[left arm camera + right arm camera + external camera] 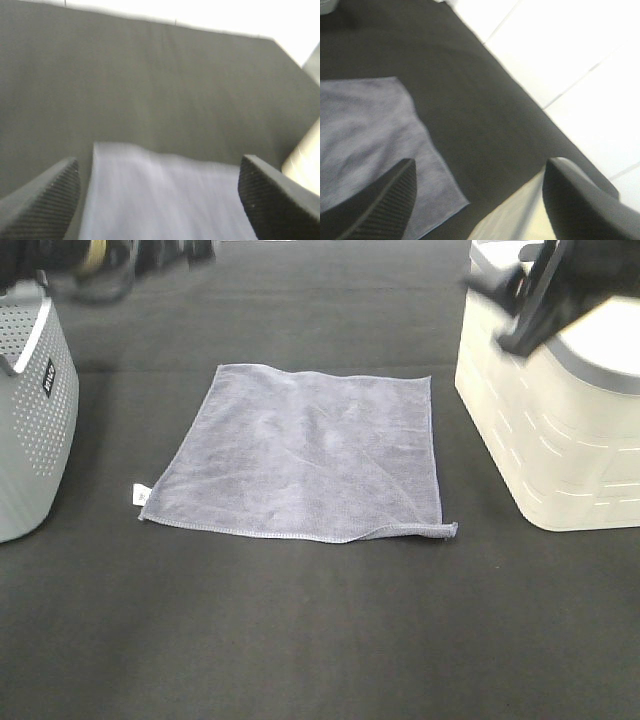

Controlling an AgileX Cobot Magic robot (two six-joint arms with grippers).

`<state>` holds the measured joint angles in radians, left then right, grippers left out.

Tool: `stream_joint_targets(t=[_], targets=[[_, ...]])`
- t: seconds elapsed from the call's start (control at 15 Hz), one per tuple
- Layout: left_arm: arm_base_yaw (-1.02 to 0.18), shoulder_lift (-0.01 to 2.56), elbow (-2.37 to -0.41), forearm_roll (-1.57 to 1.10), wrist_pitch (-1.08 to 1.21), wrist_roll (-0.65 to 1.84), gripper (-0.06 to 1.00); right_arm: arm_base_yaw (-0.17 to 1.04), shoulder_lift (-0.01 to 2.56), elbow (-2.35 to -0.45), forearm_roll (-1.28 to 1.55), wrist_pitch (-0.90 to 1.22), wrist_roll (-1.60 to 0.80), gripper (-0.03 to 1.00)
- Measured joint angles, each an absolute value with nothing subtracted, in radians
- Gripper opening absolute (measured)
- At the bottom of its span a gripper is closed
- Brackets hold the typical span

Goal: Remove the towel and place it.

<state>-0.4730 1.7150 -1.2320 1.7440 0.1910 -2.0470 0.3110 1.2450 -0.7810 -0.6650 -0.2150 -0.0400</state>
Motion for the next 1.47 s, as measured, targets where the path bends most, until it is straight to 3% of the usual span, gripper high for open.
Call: stream_joint_targets(t=[0.27,0.53,0.6,0.67,0.87,1.07,1.33,1.47], targets=[[-0.467,1.715,-1.417,1.577,0.484,-1.470,0.77,0.300,1.254,-0.969,-0.428,-0.009,-0.080,0.70],[-0.348,1.714,-1.576,0.947,0.588,-0.819,0.75,0.164,1.366,-1.241,-0.233,0.298,0.095,0.70],[-0.292,1.714,-1.612,0.740,0.600,-0.656,0.75,0.150,1.389,-1.284,-0.231,0.344,0.107,0.70],[-0.219,1.714,-1.652,0.439,0.652,-0.439,0.75,0.132,1.458,-1.409,-0.234,0.526,0.122,0.70],[-0.136,1.714,-1.711,0.174,0.783,-0.242,0.75,0.132,1.579,-1.629,-0.236,0.816,0.097,0.70],[-0.101,1.711,-1.774,0.097,0.974,-0.161,0.75,0.132,1.676,-1.821,-0.233,1.110,0.070,0.70],[-0.101,1.672,-1.799,0.091,1.204,-0.076,0.75,0.132,1.661,-1.850,-0.223,1.218,0.043,0.70],[-0.101,1.634,-1.776,0.084,1.209,-0.064,0.75,0.132,1.612,-1.849,-0.211,1.219,0.042,0.70]])
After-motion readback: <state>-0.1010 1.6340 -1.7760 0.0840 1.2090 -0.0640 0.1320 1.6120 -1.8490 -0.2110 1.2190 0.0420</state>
